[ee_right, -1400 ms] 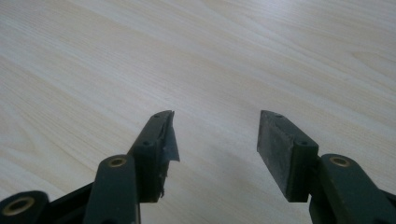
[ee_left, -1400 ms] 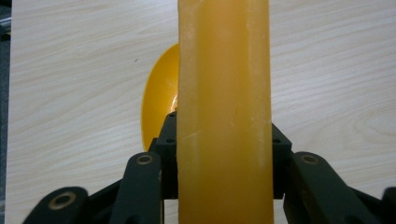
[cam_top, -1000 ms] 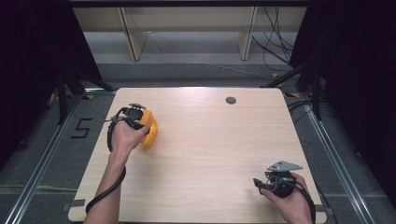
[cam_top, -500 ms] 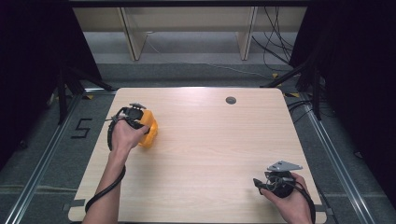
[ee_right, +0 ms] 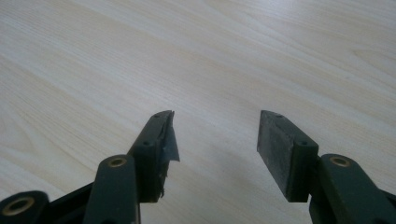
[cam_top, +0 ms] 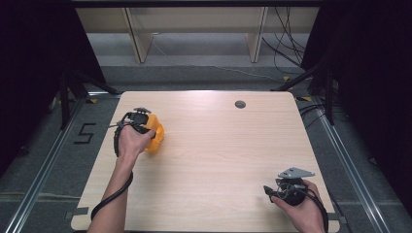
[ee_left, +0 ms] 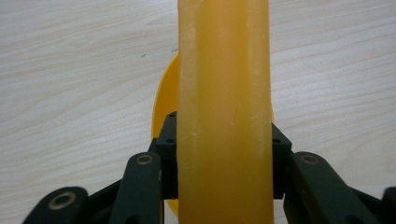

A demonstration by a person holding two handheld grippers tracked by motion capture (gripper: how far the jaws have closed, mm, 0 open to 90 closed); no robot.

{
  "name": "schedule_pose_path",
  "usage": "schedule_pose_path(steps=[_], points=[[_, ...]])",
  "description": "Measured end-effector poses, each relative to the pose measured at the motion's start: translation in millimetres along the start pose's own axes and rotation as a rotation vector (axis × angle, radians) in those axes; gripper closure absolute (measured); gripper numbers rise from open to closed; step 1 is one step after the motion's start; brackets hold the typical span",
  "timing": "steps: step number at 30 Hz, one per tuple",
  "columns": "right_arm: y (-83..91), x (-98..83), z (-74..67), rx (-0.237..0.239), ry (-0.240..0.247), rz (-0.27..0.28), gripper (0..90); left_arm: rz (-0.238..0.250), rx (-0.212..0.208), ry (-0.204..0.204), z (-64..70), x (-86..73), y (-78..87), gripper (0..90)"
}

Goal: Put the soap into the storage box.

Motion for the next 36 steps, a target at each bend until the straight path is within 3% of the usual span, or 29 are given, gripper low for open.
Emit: schedule_pose_path(steps=[8, 11, 17, 19, 21, 23, 25, 31, 36], points=[[0.1, -0.2, 0.3, -0.002, 0.002, -0.001, 46.3, 0.005, 0.013, 0.011, -0.4, -0.7, -7.3, 60.5], [0.0, -0.2, 0.3, -0.002, 0.002, -0.001, 46.3, -0.008, 0.014, 0.041, 0.1, -1.7, -9.9, 60.5], [-0.2, -0.2, 0.0, -0.002, 0.000, 0.002, 46.3, -0.028, 0.014, 0.014, -1.8, -1.3, -14.1, 60.4], [-0.3, -0.2, -0.1, -0.002, -0.001, 0.002, 46.3, 0.004, 0.004, 0.019, -0.8, -2.4, -18.1, 60.4], [-0.2, -0.2, 0.0, -0.001, 0.000, -0.001, 46.3, -0.014, 0.005, 0.036, 1.4, -2.8, -18.9, 60.4], [-0.1, -0.4, 0.4, -0.002, 0.004, -0.002, 46.3, -0.022, 0.009, 0.023, 1.3, -2.2, -19.1, 60.4], [-0.1, -0.4, 0.5, -0.002, 0.005, -0.002, 46.3, -0.021, 0.007, 0.034, 2.0, -2.1, -19.5, 60.3], [-1.1, -0.9, 1.2, -0.003, 0.022, 0.004, 46.3, -0.027, 0.002, 0.016, -0.1, -1.1, -19.1, 60.2], [-0.5, -0.6, 0.1, 0.000, 0.004, -0.002, 46.2, -0.019, -0.008, 0.030, -0.7, -1.8, -19.0, 59.4]])
Point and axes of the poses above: each handheld gripper's, and its own axes: y roughly backward along the jaws, x roughly out of its top, z roughly to its right, the point moved 1 cm from there along -y, roughly forward along the jaws, and after that the axes turned 2 degrees about y, right-handed, at the moved point
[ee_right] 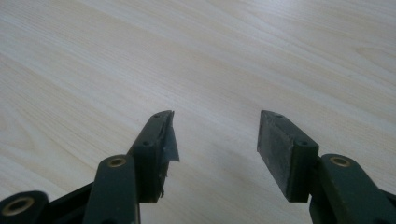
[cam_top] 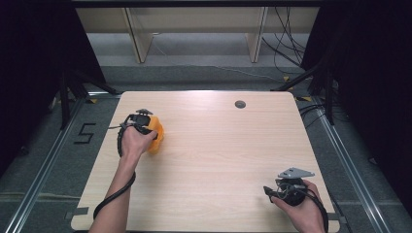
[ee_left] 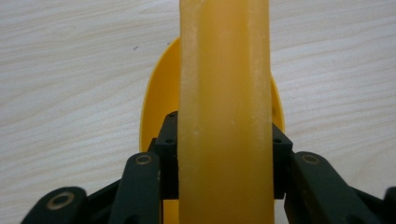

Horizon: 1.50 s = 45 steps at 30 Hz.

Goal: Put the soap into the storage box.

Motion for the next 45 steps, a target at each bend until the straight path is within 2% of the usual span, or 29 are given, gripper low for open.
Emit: schedule_pose_path(steps=[2, 5, 6, 7, 9, 12, 13, 14, 16, 17, 20, 22, 24, 25, 27, 31, 32, 33, 35, 37, 40, 43, 45], points=[[-0.7, -0.3, 0.2, 0.001, -0.001, 0.000, 46.0, 0.022, -0.014, 0.029, 1.1, 0.0, 1.7, 54.6], [-0.7, -0.2, -0.1, 0.002, 0.001, -0.001, 46.0, 0.019, -0.011, 0.040, 1.1, 1.1, 5.2, 49.5], [-0.4, -0.1, -0.2, -0.001, 0.001, -0.003, 46.0, 0.023, -0.013, 0.034, 0.9, 0.8, 6.1, 46.7], [-0.3, -0.1, -0.1, -0.001, 0.000, -0.003, 45.9, 0.023, -0.015, 0.007, -0.8, 1.3, 8.1, 41.1], [-0.5, -0.2, 0.0, 0.001, -0.001, 0.000, 45.9, 0.043, -0.014, -0.003, -1.4, 0.8, 8.7, 39.4], [-0.6, -0.3, 0.0, 0.001, 0.000, 0.000, 45.9, 0.064, -0.014, -0.018, -1.9, -0.5, 11.5, 30.0], [-0.3, -0.2, -0.2, -0.001, 0.000, -0.003, 45.9, 0.070, -0.027, -0.027, -1.9, -0.9, 12.9, 30.0], [-0.3, -0.1, -0.2, -0.001, 0.000, -0.003, 45.9, 0.069, -0.067, -0.025, -3.9, -0.7, 16.0, 25.8], [-0.3, -0.2, -0.1, -0.001, 0.000, -0.003, 45.9, 0.067, -0.067, -0.020, -4.2, -0.8, 18.9, 24.8], [-0.6, -0.3, 0.0, 0.001, -0.001, 0.000, 45.9, 0.068, -0.057, -0.044, -5.2, -1.5, 22.9, 23.7], [-1.7, -0.6, 0.8, -0.002, 0.014, 0.005, 45.8, 0.072, -0.056, -0.061, -5.5, -2.7, 28.6, 20.9], [-0.8, 0.0, -0.7, 0.000, -0.001, -0.006, 45.8, 0.077, -0.053, -0.067, -5.1, -3.6, 29.9, 20.0], [-0.9, 0.1, -0.7, 0.001, 0.001, -0.008, 45.8, 0.056, -0.046, -0.080, -4.0, -5.7, 33.4, 20.0], [-0.8, 0.0, -0.7, 0.001, 0.002, -0.009, 45.8, 0.062, -0.038, -0.090, -2.9, -6.7, 34.5, 19.7], [-0.9, -0.1, -0.5, 0.002, 0.001, -0.009, 45.8, 0.069, -0.049, -0.102, -1.6, -8.1, 40.2, 19.4], [-0.7, 0.0, -0.7, -0.002, -0.001, -0.007, 45.8, 0.080, -0.041, -0.109, -1.2, -8.1, 46.8, 19.3], [-0.6, 0.0, -0.7, -0.001, -0.001, -0.007, 45.8, 0.079, -0.038, -0.124, -0.6, -7.6, 49.8, 19.3], [-0.9, -0.4, -0.5, 0.003, -0.001, -0.008, 45.8, 0.072, -0.067, -0.137, -1.3, -7.4, 53.0, 19.1], [-1.0, -0.6, -0.2, 0.003, 0.000, -0.009, 45.8, 0.078, -0.070, -0.129, -1.3, -8.1, 53.8, 19.1], [-1.4, -0.6, 0.4, -0.001, 0.001, -0.010, 45.8, 0.070, -0.060, -0.152, -2.9, -10.6, 56.0, 19.1], [-1.3, -0.2, -0.3, 0.000, 0.000, -0.008, 45.8, 0.092, -0.078, -0.141, -4.3, -13.9, 58.8, 19.1], [-0.9, -0.2, -0.7, 0.002, -0.001, -0.012, 45.8, 0.089, -0.084, -0.151, -5.0, -16.9, 64.8, 19.1], [-1.2, -0.6, 0.0, -0.002, -0.001, -0.010, 45.8, 0.111, -0.109, -0.162, -5.1, -20.5, 68.3, 19.3]])
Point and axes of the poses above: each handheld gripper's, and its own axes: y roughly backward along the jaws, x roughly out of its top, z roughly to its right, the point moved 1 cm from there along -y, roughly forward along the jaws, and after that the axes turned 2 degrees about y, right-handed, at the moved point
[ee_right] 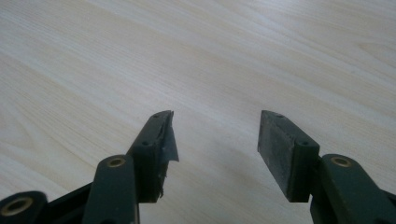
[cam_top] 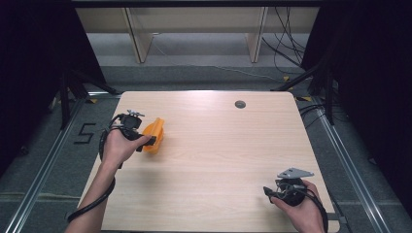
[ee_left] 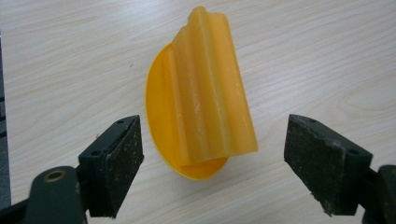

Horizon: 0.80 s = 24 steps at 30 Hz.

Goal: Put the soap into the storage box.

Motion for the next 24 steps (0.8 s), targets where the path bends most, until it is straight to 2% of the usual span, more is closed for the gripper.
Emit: schedule_pose_path(steps=[2, 3, 4, 5, 6, 10, 11, 12, 13, 14, 15, 16, 17, 18, 19, 21, 22, 24], points=[[-0.6, -0.6, 1.0, -0.001, 0.010, 0.009, 45.8, 0.030, -0.023, -0.004, 0.3, -5.0, 3.5, 19.5], [0.2, -0.2, 0.1, 0.004, -0.006, 0.004, 45.8, 0.024, -0.031, -0.017, 0.2, -7.4, 6.9, 19.5], [0.3, -0.1, 0.3, 0.002, -0.004, 0.006, 45.8, 0.042, -0.042, -0.027, -0.3, -10.9, 9.2, 19.7], [0.6, -0.3, 1.5, -0.004, 0.016, 0.008, 45.8, 0.073, -0.068, -0.018, -0.6, -18.6, 12.4, 19.9], [1.2, 0.2, 0.7, 0.002, 0.002, 0.005, 45.8, 0.073, -0.068, -0.018, -0.6, -18.6, 12.4, 19.9], [1.8, 0.8, -0.1, 0.003, -0.007, 0.012, 45.8, 0.119, -0.125, -0.047, -6.2, -45.0, 18.7, 20.7], [2.0, 1.1, -0.5, -0.006, -0.004, 0.012, 45.8, 0.131, -0.123, -0.062, -7.5, -52.2, 20.1, 21.1], [1.9, 1.3, -0.8, -0.005, -0.005, 0.013, 45.8, 0.178, -0.126, -0.043, -7.8, -65.6, 20.5, 21.4], [1.9, 1.3, -0.8, -0.005, -0.005, 0.013, 45.8, 0.178, -0.126, -0.043, -7.8, -65.6, 20.5, 21.6], [2.0, 1.5, -1.0, -0.007, -0.003, 0.014, 45.9, 0.183, -0.137, -0.055, -10.1, -75.5, 21.9, 21.6], [2.0, 1.6, -1.4, -0.009, -0.004, 0.019, 45.9, 0.202, -0.143, -0.039, -10.3, -83.6, 22.2, 21.9], [2.0, 1.7, -1.4, -0.010, -0.005, 0.020, 45.9, 0.200, -0.147, -0.052, -13.4, -97.2, 25.0, 22.3], [2.0, 1.7, -1.4, -0.010, -0.005, 0.020, 45.9, 0.200, -0.147, -0.052, -13.4, -97.2, 25.0, 22.9], [2.1, 1.8, -1.1, -0.010, -0.002, 0.017, 45.9, 0.250, -0.152, -0.016, -11.1, -106.6, 23.3, 22.9], [1.8, 1.8, -0.8, -0.011, -0.003, 0.018, 45.9, 0.259, -0.152, -0.003, -9.7, -113.7, 23.4, 23.2], [1.6, 1.6, -0.8, -0.014, -0.004, 0.018, 45.9, 0.307, -0.138, 0.006, -6.5, -132.8, 21.6, 25.2], [1.6, 1.6, -0.8, -0.014, -0.004, 0.018, 45.9, 0.307, -0.138, 0.006, -6.5, -132.8, 21.6, 25.7], [1.8, 1.7, -1.1, -0.014, -0.005, 0.018, 45.9, 0.337, -0.144, -0.014, -3.5, -147.3, 18.4, 25.9]])
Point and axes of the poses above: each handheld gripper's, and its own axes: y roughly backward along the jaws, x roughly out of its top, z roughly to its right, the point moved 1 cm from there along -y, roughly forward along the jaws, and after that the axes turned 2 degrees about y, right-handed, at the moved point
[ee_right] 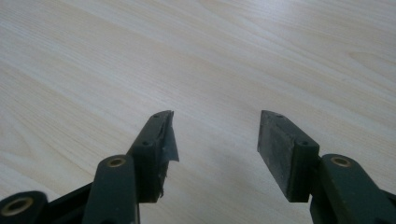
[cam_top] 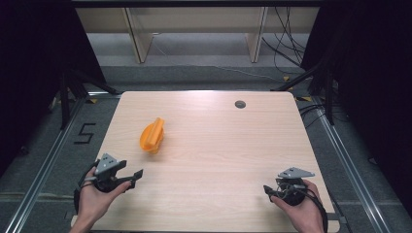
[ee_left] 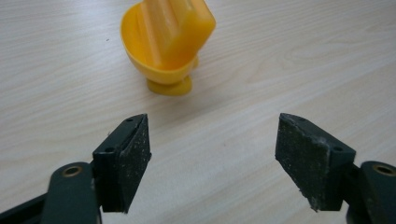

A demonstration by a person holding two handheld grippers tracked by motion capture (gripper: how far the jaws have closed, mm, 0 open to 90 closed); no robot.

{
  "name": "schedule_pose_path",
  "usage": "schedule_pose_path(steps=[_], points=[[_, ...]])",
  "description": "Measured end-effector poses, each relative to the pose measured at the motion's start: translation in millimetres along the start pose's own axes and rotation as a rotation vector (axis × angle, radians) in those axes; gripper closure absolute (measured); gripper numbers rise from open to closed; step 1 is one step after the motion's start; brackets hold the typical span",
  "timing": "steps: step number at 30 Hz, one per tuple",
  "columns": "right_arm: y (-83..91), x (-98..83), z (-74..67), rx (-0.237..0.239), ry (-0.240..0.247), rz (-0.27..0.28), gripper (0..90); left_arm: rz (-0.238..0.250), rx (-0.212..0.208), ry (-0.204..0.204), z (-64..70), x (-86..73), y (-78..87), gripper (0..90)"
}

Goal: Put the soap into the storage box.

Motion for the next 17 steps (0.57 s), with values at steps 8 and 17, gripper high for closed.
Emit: schedule_pose_path(steps=[8, 17], points=[[-1.7, 0.4, 3.6, 0.005, 0.027, 0.020, 46.0, 0.002, -0.042, -0.033, 9.6, -20.6, -8.1, 27.9], [-1.0, 0.4, 6.1, 0.007, 0.015, 0.022, 46.0, -0.011, -0.050, -0.056, 9.5, -21.2, -11.6, 28.2]])
Point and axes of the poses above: each handheld gripper's, and its own axes: y roughly backward along the jaws, x roughly out of its top, z roughly to its right, the point moved 1 cm from there along -y, roughly forward along the jaws, and after that the axes turned 2 degrees about y, right-handed, at the moved point
